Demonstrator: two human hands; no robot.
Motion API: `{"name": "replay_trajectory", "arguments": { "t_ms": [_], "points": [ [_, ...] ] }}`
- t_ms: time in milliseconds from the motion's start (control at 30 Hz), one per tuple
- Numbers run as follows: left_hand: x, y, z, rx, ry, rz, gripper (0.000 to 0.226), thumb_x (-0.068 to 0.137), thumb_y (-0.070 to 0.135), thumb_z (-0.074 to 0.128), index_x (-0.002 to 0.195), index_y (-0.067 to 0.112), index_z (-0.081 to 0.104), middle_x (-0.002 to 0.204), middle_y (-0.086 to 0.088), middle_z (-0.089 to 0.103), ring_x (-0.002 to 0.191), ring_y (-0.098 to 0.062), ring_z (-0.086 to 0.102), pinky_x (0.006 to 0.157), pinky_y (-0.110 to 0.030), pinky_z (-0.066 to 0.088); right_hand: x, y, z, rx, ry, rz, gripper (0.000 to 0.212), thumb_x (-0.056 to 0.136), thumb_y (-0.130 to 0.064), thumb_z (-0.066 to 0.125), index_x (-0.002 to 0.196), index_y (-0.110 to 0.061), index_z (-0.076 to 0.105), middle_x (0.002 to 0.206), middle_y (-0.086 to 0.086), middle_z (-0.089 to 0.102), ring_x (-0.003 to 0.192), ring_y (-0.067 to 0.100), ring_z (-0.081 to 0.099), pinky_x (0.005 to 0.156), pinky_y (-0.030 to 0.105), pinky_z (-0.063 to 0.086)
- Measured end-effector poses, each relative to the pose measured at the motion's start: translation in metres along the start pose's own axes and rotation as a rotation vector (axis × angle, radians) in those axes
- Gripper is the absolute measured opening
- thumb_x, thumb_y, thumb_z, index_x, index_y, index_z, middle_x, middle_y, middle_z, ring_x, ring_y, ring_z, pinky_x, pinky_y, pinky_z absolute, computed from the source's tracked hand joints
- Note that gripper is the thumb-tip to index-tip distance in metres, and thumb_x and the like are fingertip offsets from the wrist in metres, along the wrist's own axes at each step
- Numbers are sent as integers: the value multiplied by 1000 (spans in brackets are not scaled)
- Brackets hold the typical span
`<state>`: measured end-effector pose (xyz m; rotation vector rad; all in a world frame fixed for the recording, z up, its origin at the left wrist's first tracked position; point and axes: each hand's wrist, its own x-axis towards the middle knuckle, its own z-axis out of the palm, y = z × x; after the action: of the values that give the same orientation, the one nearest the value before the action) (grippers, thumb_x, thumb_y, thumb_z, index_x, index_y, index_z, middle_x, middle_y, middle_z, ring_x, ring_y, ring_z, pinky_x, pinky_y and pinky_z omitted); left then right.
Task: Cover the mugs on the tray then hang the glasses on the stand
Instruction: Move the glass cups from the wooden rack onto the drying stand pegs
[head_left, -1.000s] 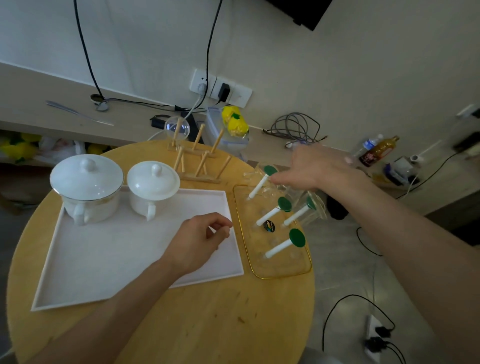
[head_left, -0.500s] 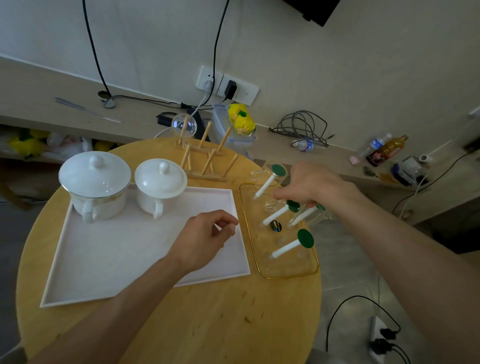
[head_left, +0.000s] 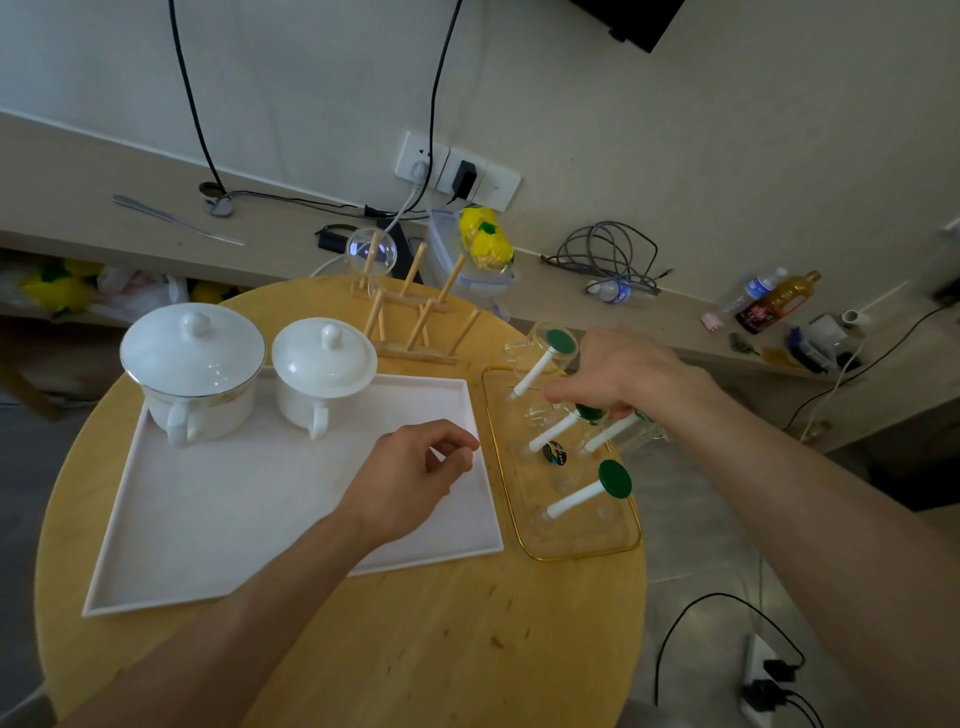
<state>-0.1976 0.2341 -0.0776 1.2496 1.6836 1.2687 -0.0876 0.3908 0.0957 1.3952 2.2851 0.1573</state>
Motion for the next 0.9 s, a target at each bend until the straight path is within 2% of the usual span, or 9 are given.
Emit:
{"name": "replay_trajectory", "arguments": {
  "t_ms": [267,400,533,733,900],
  "points": [
    [0,0,0,10,-5,-1,15,100,27,60,109,33,71,94,17,70,71,-1,68,62,-9,50,-2,0,-4,1,-33,22,47,89,-60,64,76,-15,62,61,-2,67,46,13,66,58,26,53],
    [0,0,0,17,-2,-1,15,101,28,59,109,33,71,95,17,71,70,-1,69,63,-10,50,-2,-1,-6,-4,-43,25,51,90,-64,62,79,-14,64,57,-1,68,46,13,68,65,28,59],
    [0,0,-1,14,-6,-8,16,101,28,59,111,32,71,96,15,71,70,-2,69,65,-11,51,-2,-2,-7,7,-53,30,45,91,-57,64,81,-14,64,60,-1,69,45,14,68,60,27,58],
    [0,0,0,20,-10,-9,15,100,28,60,110,32,71,95,17,70,71,1,68,63,-8,48,-9,-2,-10,48,-85,50,42,93,-52,63,82,-11,65,39,-3,63,45,16,71,62,31,59],
    [-1,1,-1,17,-10,-6,16,101,28,59,110,33,71,95,15,71,71,-1,69,65,-12,50,-11,-1,-12,49,-73,38,43,95,-52,63,80,-12,64,58,1,68,45,16,72,58,29,57]
  ]
}}
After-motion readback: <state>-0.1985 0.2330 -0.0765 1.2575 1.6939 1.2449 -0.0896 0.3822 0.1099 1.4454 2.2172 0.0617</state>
